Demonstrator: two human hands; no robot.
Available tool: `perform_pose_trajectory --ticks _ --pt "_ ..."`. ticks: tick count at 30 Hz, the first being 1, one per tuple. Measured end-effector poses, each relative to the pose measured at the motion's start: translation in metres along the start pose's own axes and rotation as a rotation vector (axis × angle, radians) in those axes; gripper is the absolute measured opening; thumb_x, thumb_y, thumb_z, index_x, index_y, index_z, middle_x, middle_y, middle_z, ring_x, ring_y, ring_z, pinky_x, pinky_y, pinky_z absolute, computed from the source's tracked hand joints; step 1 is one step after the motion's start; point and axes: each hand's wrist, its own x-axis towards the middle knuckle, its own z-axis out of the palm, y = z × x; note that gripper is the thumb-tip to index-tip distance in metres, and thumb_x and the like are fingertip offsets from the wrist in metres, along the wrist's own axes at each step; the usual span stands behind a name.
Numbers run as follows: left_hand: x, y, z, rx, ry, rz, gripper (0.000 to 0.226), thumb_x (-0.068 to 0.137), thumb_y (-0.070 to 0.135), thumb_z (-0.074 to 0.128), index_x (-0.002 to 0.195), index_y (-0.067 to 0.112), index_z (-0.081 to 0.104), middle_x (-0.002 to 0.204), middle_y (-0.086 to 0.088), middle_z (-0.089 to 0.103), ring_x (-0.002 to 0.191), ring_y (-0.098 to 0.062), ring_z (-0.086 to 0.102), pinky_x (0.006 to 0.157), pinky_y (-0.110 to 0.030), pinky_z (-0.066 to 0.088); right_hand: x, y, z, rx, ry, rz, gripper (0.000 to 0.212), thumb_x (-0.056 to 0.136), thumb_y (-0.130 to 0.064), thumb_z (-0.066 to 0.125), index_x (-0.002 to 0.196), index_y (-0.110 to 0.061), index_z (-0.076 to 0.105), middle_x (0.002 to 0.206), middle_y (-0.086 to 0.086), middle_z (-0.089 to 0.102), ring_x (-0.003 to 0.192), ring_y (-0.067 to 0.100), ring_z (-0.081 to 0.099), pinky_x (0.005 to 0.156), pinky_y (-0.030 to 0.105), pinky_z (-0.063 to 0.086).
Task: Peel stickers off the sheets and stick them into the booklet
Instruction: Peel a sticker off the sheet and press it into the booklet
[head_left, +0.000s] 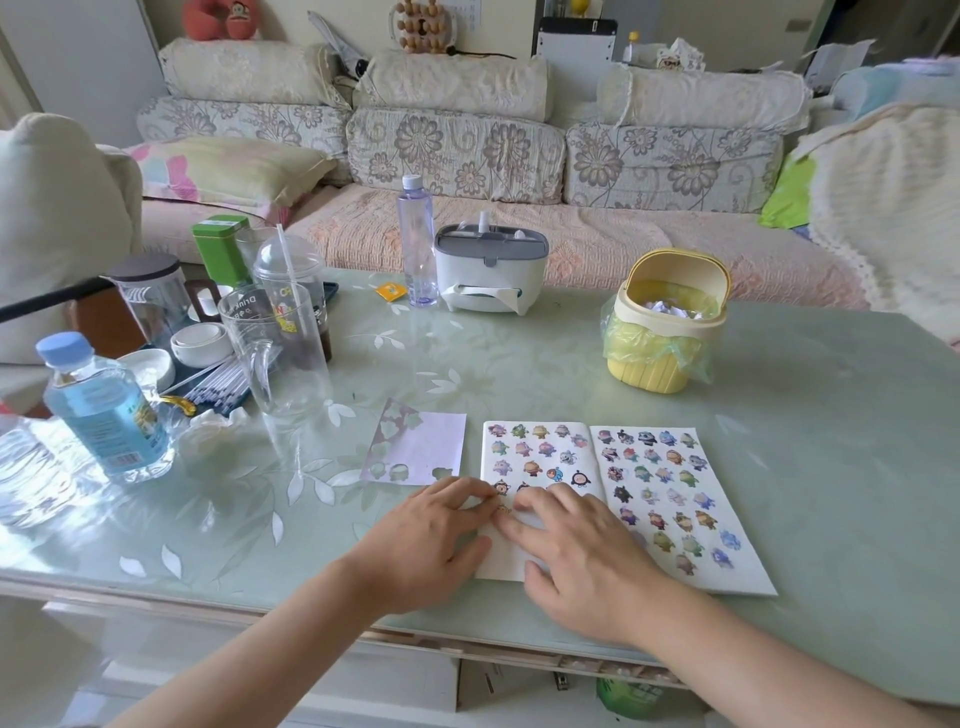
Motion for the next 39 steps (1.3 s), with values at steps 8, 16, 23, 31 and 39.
perform_pose_trajectory --ticks 8,16,23,31,39 --pt "-0.005 -0.002 -0.001 0.129 0.020 0.047 0.048 0.095 0.040 0.042 0.136 0.022 0.061 0.138 0.011 0.056 0.122 -0.009 0.056 0.095 -0.025 0.051 0.000 -0.001 -0.003 0.026 0.009 0.013 0.043 0.081 -0.033 0.048 0.119 -0.025 0.068 0.116 -0.008 0.059 0.103 0.015 0.057 0.081 0.032 0.053" --pt "-0.003 -0.003 -0.004 0.095 0.014 0.056 0.048 0.093 0.045 0.049 0.133 0.022 0.064 0.140 0.007 0.059 0.127 -0.012 0.056 0.092 -0.031 0.056 0.006 -0.008 0.000 -0.016 -0.018 0.064 0.053 0.085 -0.032 0.041 0.135 -0.021 0.058 0.112 -0.005 0.053 0.102 0.017 0.053 0.081 0.035 0.052" --pt "-0.005 0.002 -0.004 0.085 -0.002 0.034 0.053 0.094 0.044 0.043 0.138 0.018 0.059 0.142 0.006 0.057 0.129 -0.012 0.053 0.098 -0.030 0.052 0.016 -0.009 -0.001 -0.017 -0.033 0.086 0.056 0.083 -0.036 0.040 0.134 -0.020 0.058 0.109 -0.005 0.049 0.102 0.018 0.050 0.078 0.036 0.052" --pt "-0.001 0.007 -0.006 0.113 0.025 0.002 0.047 0.094 0.037 0.041 0.131 0.019 0.065 0.135 0.008 0.061 0.120 -0.013 0.058 0.092 -0.028 0.053 0.010 0.001 -0.008 0.051 -0.034 0.068 0.047 0.082 -0.036 0.042 0.116 -0.022 0.072 0.114 -0.008 0.059 0.108 0.016 0.055 0.083 0.035 0.054" --pt "0.013 -0.001 -0.021 -0.143 0.056 -0.162 0.028 0.096 0.019 0.059 0.121 0.018 0.071 0.124 0.004 0.065 0.118 -0.012 0.056 0.097 -0.003 0.030 0.052 0.004 -0.020 0.244 -0.006 0.189 0.031 0.095 -0.032 0.052 0.123 -0.028 0.066 0.122 -0.014 0.056 0.117 0.007 0.051 0.093 0.027 0.043"
